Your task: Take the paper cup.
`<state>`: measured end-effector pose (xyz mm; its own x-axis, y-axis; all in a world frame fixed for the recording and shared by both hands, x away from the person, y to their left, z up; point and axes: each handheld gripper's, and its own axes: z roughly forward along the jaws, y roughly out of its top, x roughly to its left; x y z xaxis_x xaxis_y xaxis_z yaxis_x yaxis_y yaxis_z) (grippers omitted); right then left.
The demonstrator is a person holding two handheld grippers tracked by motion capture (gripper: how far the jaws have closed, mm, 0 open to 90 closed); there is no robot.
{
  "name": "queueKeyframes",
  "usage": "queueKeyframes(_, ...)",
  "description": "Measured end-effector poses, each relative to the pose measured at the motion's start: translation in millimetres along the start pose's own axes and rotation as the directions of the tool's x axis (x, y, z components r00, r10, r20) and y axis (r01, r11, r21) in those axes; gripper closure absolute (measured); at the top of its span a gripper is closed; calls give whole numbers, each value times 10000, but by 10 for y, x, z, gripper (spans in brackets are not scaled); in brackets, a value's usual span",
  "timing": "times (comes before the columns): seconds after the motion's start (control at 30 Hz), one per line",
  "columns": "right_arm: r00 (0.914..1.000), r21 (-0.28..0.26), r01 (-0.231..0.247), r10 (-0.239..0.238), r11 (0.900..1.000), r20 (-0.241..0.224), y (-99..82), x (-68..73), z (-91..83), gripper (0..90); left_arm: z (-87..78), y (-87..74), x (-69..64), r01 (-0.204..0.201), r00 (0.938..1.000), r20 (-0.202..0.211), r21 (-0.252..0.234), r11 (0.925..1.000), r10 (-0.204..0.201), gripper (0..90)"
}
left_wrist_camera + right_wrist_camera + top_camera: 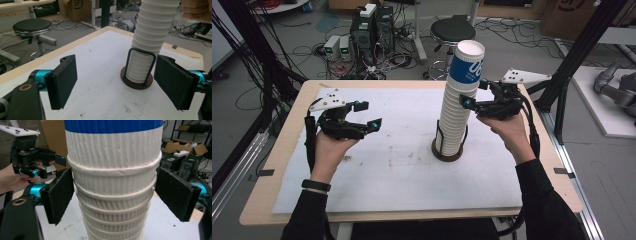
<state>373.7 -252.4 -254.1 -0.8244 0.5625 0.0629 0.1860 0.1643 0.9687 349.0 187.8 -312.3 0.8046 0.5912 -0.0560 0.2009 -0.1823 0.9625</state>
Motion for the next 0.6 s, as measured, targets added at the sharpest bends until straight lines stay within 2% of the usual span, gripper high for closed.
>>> queueKeyframes(0.4, 10000, 95, 35, -35, 9999, 28, 24, 2, 60, 139, 71, 35, -39, 25, 9995, 310, -59, 10000, -24, 189)
queueKeyframes(0.5, 10000, 122, 51, -51, 9999, -10, 25, -6, 54, 140, 95, 79, -50, 101, 9984, 558, -221, 9997, -88, 185)
queueKeyframes(0.6, 10000, 132, 62, -62, 9999, -15, 25, -7, 52, 141, 138, 159, -87, -3, 9975, 711, -296, 9996, 24, 182)
